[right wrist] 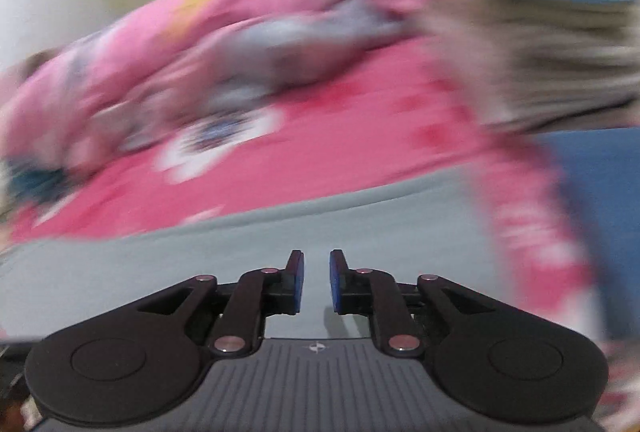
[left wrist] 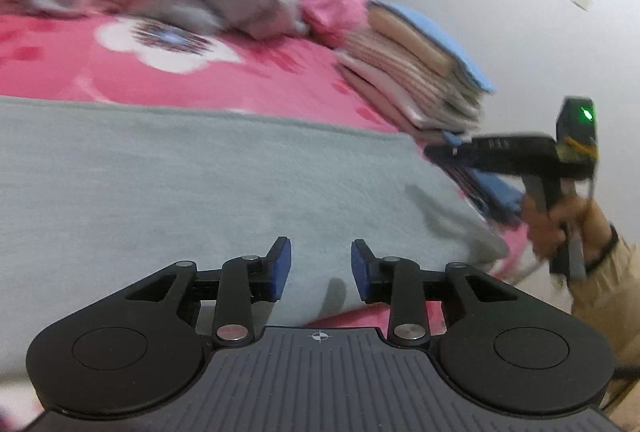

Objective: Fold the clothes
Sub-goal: 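Open both tools to lay the folded sweatpants flat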

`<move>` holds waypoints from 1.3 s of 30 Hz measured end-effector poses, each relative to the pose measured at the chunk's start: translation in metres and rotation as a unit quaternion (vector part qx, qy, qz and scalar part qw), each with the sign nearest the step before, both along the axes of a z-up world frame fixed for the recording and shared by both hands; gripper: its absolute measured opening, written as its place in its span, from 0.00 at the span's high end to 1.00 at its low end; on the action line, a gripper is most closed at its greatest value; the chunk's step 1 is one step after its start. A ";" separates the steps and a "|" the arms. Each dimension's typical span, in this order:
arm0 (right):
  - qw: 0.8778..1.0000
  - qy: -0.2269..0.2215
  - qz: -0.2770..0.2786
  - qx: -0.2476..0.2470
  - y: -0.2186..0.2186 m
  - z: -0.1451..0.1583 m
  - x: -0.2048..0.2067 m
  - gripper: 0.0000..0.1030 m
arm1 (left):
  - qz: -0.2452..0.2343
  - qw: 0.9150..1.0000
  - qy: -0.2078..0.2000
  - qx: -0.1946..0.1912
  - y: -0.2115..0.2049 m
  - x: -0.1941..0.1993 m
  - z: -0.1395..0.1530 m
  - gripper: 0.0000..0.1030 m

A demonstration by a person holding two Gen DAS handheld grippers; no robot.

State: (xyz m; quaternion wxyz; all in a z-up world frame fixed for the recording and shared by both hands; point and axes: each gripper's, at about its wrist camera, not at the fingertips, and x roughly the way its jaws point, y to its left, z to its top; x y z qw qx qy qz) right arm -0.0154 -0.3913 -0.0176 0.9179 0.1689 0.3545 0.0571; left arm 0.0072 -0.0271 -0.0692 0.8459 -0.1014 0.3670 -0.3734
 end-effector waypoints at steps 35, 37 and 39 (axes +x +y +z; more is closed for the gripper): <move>0.980 0.031 0.195 0.034 0.229 -0.051 0.153 0.83 | 0.310 0.945 -0.022 0.106 0.193 0.001 -0.012 0.56; 0.984 0.040 0.169 0.047 0.208 -0.060 0.168 0.88 | 0.309 0.946 -0.017 0.095 0.197 0.003 -0.016 0.56; 0.989 0.033 0.129 0.059 0.170 -0.066 0.172 0.90 | 0.307 0.947 -0.016 0.088 0.200 0.004 -0.018 0.56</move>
